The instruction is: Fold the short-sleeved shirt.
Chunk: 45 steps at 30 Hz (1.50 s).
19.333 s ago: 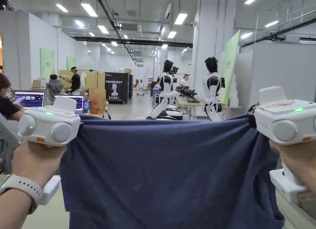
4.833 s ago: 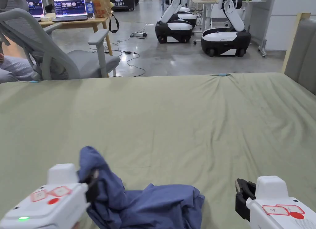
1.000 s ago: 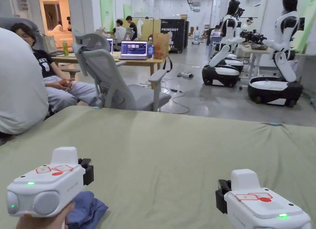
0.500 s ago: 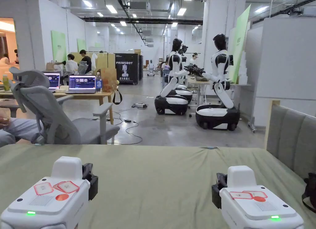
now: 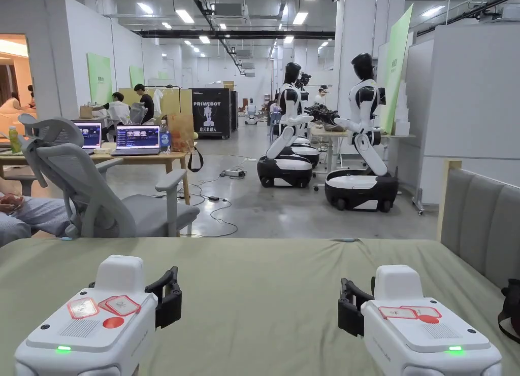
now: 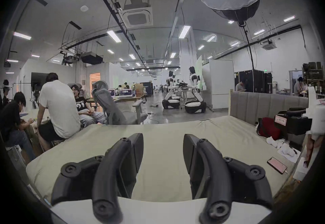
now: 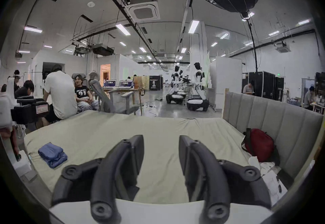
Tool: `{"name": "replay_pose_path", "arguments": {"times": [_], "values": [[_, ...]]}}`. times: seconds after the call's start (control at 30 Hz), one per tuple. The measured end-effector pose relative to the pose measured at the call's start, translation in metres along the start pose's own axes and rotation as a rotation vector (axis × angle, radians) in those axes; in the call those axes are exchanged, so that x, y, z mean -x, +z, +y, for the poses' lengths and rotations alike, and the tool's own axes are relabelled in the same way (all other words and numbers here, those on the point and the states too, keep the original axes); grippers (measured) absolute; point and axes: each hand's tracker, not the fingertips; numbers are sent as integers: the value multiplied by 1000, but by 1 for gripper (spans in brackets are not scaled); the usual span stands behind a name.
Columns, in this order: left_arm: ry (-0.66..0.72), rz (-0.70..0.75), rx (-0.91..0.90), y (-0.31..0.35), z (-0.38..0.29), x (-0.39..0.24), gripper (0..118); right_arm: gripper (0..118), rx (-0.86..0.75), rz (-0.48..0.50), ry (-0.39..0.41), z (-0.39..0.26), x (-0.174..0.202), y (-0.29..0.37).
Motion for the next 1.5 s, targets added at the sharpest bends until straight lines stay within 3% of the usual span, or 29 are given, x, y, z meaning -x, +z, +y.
{"name": "replay_pose_path", "arguments": {"times": [0.13, 0.27, 0.33, 0.53, 0.67, 0.77, 0.9, 1.1, 1.5], "values": [[5, 2, -5, 1, 0, 2, 78, 79, -11, -9, -1, 0, 1, 0], [11, -5, -7, 1, -1, 3, 111, 118, -7, -3, -14, -1, 3, -1], [13, -7, -8, 1, -2, 3, 118, 118, -10, 5, -9, -4, 4, -1], [20, 2, -20, 2, -2, 4, 118, 118, -11, 3, 17, -4, 9, -3], [13, 6, -27, 2, -2, 5, 118, 118, -5, 14, -35, -1, 6, -6], [17, 9, -28, 3, -2, 6, 118, 118, 43, -88, -33, 2, 14, -9], [18, 13, -25, 2, -2, 6, 118, 118, 55, -134, -18, 5, 23, -13], [19, 7, -14, 2, -4, 4, 118, 118, 79, -113, -83, 8, 25, -8], [20, 9, -9, 2, -6, 3, 118, 118, 51, -139, -122, 10, 16, -1]]}}
